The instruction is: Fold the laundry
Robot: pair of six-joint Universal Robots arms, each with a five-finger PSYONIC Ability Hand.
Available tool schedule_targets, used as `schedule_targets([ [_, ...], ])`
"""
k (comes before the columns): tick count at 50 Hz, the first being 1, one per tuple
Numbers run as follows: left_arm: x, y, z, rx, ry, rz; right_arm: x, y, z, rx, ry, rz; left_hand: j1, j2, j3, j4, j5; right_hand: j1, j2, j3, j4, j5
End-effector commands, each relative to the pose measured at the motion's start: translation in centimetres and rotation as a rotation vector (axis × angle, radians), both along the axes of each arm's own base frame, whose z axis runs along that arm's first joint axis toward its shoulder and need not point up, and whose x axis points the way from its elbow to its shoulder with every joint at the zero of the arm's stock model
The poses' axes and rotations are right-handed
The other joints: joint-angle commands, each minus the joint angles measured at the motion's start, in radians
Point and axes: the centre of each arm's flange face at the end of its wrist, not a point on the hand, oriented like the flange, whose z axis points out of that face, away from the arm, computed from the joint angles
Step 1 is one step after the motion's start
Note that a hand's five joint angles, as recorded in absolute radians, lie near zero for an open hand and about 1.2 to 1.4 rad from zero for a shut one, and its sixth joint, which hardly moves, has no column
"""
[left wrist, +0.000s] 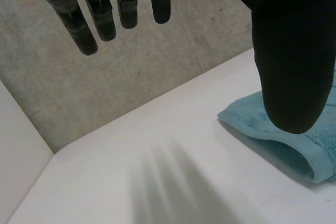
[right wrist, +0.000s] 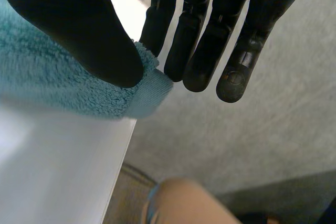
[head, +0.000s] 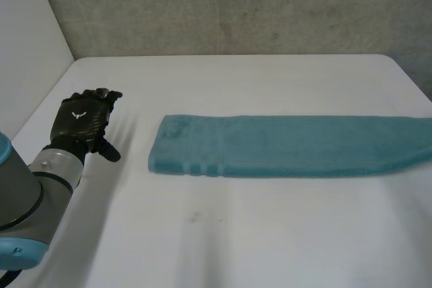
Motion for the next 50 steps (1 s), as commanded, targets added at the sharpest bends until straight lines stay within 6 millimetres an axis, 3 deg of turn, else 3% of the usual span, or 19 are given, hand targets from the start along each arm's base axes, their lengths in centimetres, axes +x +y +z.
schedule_targets([
  [1, 0.1, 0.1, 0.6, -0.020, 0.005, 0.003, 12.1, 1.0, 5.8, -0.148, -0.047, 0.270, -0.003, -0.006, -0.017, -0.009, -0.024, 0.450, 0.224, 0.219, 0.205, 0.248],
  [2, 0.0, 0.0, 0.8, -0.024, 0.006, 0.003, 15.8, 1.8, 6.6, -0.171, -0.066, 0.354, -0.003, -0.006, -0.017, -0.009, -0.024, 0.450, 0.224, 0.219, 0.205, 0.248],
  [5, 0.2, 0.0, 1.4, -0.042, 0.015, 0.009, 21.4, 3.7, 7.6, -0.202, -0.088, 0.487, -0.003, -0.006, -0.017, -0.009, -0.024, 0.450, 0.224, 0.219, 0.205, 0.248],
  [6, 0.3, 0.0, 1.6, -0.048, 0.018, 0.011, 25.1, 5.3, 8.4, -0.225, -0.100, 0.579, -0.003, -0.006, -0.017, -0.009, -0.024, 0.450, 0.224, 0.219, 0.205, 0.248],
  [9, 0.4, 0.0, 2.2, -0.068, 0.024, 0.017, 30.5, 8.2, 8.7, -0.242, -0.129, 0.719, -0.003, -0.006, -0.017, -0.009, -0.024, 0.450, 0.224, 0.219, 0.205, 0.248],
  [10, 0.4, 0.0, 2.4, -0.072, 0.027, 0.017, 33.8, 10.2, 8.1, -0.243, -0.146, 0.807, -0.003, -0.006, -0.017, -0.009, -0.024, 0.450, 0.224, 0.219, 0.205, 0.248],
  [11, 0.5, -0.1, 2.5, -0.074, 0.026, 0.020, 33.8, 10.2, 8.1, -0.243, -0.146, 0.808, -0.003, -0.006, -0.017, -0.009, -0.024, 0.450, 0.224, 0.219, 0.205, 0.248],
  [13, 0.7, -0.2, 2.8, -0.086, 0.030, 0.026, 38.2, 13.3, 6.4, -0.233, -0.166, 0.927, -0.006, -0.009, -0.020, -0.012, -0.027, 0.450, 0.224, 0.219, 0.205, 0.248],
  [16, 0.9, -0.3, 3.0, -0.092, 0.031, 0.032, 40.7, 15.5, 5.0, -0.220, -0.175, 1.000, -0.003, -0.006, -0.017, -0.009, -0.024, 0.450, 0.224, 0.219, 0.205, 0.248],
  [20, 0.9, -0.4, 3.0, -0.092, 0.029, 0.032, 45.1, 21.0, -2.2, -0.064, -0.150, 1.134, -0.006, -0.009, -0.020, -0.012, -0.027, 0.450, 0.224, 0.219, 0.205, 0.248],
  [23, 0.8, -0.5, 3.2, -0.099, 0.027, 0.029, 45.1, 21.4, -3.8, -0.023, -0.136, 1.132, -0.006, -0.009, -0.020, -0.012, -0.027, 0.132, -0.095, -0.100, -0.114, -0.071],
  [25, 0.8, -0.5, 3.2, -0.101, 0.027, 0.028, 44.5, 20.4, -2.5, -0.047, -0.132, 1.059, -0.006, -0.009, -0.020, -0.012, -0.027, -0.715, -0.941, -0.946, -0.960, -0.917],
  [26, 0.7, -0.7, 3.3, -0.106, 0.025, 0.026, 44.3, 20.2, -1.8, -0.061, -0.132, 1.033, -0.006, -0.009, -0.020, -0.012, -0.027, -0.771, -0.998, -1.003, -1.017, -0.973],
  [31, -0.3, -1.4, 4.7, -0.155, 0.035, -0.003, 42.0, 18.2, 2.3, -0.133, -0.163, 0.896, 0.000, -0.003, -0.014, -0.006, -0.021, -0.771, -0.998, -1.003, -1.017, -0.973],
  [32, -1.0, -1.7, 4.8, -0.158, 0.039, -0.021, 39.5, 16.8, 4.0, -0.137, -0.198, 0.811, 0.000, -0.003, -0.014, -0.006, -0.021, -0.771, -0.998, -1.003, -1.017, -0.973],
  [35, -2.7, -1.7, 4.8, -0.158, 0.045, -0.069, 36.9, 16.0, 4.8, -0.115, -0.239, 0.741, 0.003, 0.000, -0.011, -0.003, -0.019, -0.771, -0.998, -1.003, -1.017, -0.973],
  [39, -6.2, -1.0, 4.1, -0.139, 0.045, -0.165, 32.5, 15.1, 3.3, -0.009, -0.279, 0.619, 0.006, 0.003, -0.008, 0.000, -0.016, -0.771, -0.998, -1.003, -1.017, -0.973],
  [43, -9.1, -0.4, 2.3, -0.075, 0.026, -0.244, 27.1, 14.4, -0.7, 0.146, -0.272, 0.475, 0.006, 0.003, -0.008, 0.000, -0.016, -0.771, -0.998, -1.003, -1.017, -0.973],
  [50, -11.9, 0.4, 0.0, 0.006, -0.002, -0.310, 23.7, 13.4, -3.4, 0.177, -0.288, 0.450, 0.006, 0.003, -0.008, 0.000, -0.016, -0.615, -0.841, -0.847, -0.860, -0.817],
])
